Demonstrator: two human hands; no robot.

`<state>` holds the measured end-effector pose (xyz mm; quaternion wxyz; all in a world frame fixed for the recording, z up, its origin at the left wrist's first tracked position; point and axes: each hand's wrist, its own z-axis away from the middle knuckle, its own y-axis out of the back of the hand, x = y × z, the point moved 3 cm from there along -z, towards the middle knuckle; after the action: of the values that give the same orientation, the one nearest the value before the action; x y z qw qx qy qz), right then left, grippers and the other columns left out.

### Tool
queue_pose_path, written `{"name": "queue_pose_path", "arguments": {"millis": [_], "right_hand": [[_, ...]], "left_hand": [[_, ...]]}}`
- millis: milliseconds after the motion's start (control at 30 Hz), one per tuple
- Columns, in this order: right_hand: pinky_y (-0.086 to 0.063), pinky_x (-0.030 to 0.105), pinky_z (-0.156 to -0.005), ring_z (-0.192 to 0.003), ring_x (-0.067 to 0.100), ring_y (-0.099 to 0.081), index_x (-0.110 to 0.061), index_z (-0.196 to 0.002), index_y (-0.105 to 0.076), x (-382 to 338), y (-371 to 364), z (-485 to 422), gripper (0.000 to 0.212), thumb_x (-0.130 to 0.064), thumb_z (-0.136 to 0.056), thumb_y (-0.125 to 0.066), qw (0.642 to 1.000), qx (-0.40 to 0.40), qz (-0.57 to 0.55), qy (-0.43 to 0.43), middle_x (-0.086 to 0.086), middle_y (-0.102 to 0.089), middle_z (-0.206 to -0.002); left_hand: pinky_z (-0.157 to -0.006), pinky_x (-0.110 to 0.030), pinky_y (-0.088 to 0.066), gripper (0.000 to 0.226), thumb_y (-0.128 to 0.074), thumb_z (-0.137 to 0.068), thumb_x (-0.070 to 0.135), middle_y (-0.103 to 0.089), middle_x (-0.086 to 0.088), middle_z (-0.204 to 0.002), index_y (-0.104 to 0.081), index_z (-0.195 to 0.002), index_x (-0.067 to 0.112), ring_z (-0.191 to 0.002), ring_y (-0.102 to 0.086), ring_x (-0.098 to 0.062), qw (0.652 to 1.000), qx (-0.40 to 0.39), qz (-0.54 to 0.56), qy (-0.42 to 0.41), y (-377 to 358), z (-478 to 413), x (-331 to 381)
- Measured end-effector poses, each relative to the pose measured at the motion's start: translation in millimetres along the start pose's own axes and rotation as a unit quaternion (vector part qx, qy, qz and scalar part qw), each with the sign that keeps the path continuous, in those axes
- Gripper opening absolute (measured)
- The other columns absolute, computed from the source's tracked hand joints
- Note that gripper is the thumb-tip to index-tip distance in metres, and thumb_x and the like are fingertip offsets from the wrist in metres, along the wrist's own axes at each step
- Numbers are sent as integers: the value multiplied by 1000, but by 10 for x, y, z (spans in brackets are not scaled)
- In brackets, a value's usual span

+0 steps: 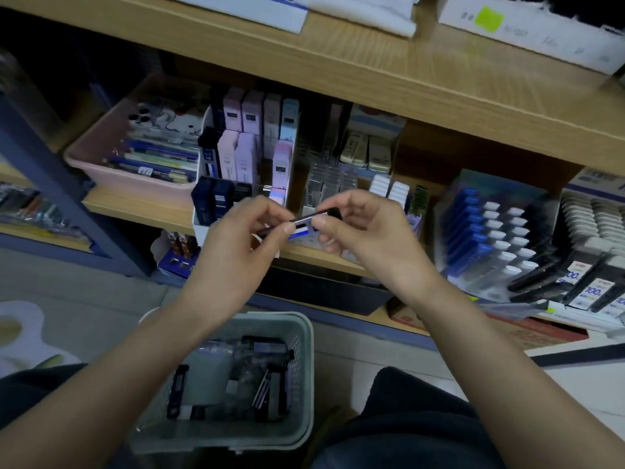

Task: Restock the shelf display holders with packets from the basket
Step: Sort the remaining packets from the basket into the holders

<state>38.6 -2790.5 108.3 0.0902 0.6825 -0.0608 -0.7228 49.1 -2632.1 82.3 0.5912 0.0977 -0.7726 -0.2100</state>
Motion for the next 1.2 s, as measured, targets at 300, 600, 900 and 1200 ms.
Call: {"name": "queue_pose_path", "arguments": {"millis": [300, 600, 900, 1200], "right_hand": [[-54, 42, -81, -86, 17, -65, -25, -106, -62, -132, -308, -300, 16, -19, -93, -56, 969, 145, 134, 148, 5, -63, -102], [-50, 17, -73, -76, -4, -55, -15, -99, -59, -210, -889, -792, 11, -11, -88, -62, 936, 128, 239, 223, -17, -55, -85], [-47, 23, -85, -93, 12, -57, -10, -113, -67, -270, -1103, -1112, 24, -11, -90, -60, 885, 62, 377, 266, 4, -60, -108], [-49, 34, -66, -88, 23, -57, -5, -93, -71, -235, -1164, -1164, 12, -10, -82, -67, 826, 93, 449, 330, 11, -57, -97]], "left_hand": [[-93, -23, -33, 39, -41, -92, 26, -54, -2, -112, -56, -124, 9, -108, -49, -20, 967, -18, -243, -71, 498, -169, -414], [-99, -38, -40, 46, -35, -86, 26, -57, -12, -118, -58, -120, 6, -112, -53, -30, 939, -62, -320, -109, 486, -162, -609], [-101, -31, -34, 42, -42, -84, 18, -53, -10, -121, -54, -123, 7, -115, -47, -24, 946, -71, -286, -136, 508, -186, -727], [-97, -36, -41, 39, -39, -82, 17, -55, -10, -112, -58, -115, 6, -107, -49, -23, 948, -56, -278, -146, 495, -221, -737]]}}
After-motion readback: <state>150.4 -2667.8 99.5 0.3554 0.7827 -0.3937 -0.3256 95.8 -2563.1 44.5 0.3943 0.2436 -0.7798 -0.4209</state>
